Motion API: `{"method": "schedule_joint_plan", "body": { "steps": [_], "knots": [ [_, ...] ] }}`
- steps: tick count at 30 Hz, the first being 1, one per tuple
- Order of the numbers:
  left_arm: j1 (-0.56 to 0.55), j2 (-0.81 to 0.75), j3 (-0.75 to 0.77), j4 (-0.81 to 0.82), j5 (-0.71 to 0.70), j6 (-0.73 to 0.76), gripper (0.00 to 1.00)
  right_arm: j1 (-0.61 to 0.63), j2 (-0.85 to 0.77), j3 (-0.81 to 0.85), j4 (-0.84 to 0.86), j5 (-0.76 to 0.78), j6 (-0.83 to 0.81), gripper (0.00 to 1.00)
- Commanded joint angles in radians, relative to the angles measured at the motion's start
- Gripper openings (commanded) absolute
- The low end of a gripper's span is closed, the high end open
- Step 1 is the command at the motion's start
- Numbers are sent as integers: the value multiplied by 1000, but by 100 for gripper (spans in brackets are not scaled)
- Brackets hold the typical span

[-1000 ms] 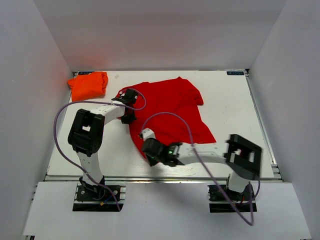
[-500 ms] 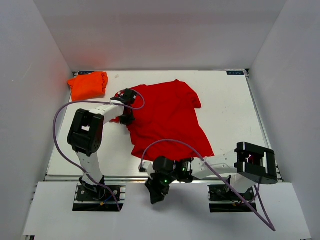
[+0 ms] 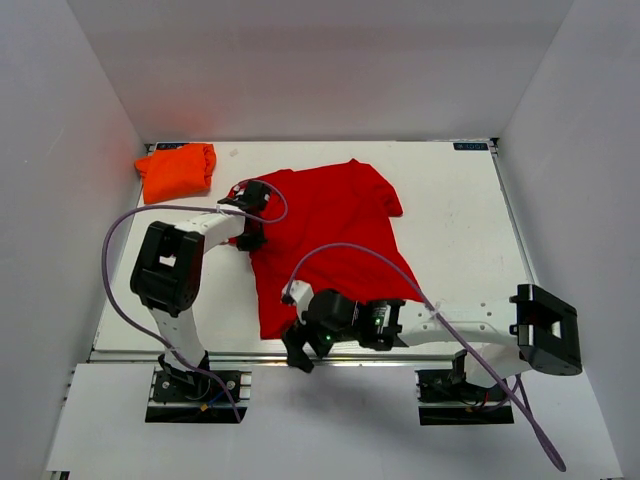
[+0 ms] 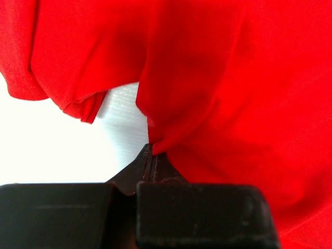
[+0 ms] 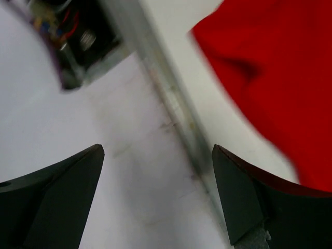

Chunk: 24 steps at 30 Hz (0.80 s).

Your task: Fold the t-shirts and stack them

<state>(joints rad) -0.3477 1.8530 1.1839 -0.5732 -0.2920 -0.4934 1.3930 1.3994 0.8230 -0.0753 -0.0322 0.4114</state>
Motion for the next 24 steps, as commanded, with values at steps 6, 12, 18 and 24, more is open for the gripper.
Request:
{"method": "schedule_joint_plan", "body": {
  "steps": [6,12,18,24],
  "knots": [
    [9,-178,-61,-85,0,13,3,-210,-80,21,-95,359,72,90],
    [-14,-421,-70,-142,54,3,94,-394,-105,-1,-172,397,135,90],
    [-25,-543,-213,-2,354,-11,100,-594,-108,-21,-202,307,173,90],
    [-126,-488,-352,131,522,-34,100,-715,21,-41,-215,157,178,90]
  ]
}}
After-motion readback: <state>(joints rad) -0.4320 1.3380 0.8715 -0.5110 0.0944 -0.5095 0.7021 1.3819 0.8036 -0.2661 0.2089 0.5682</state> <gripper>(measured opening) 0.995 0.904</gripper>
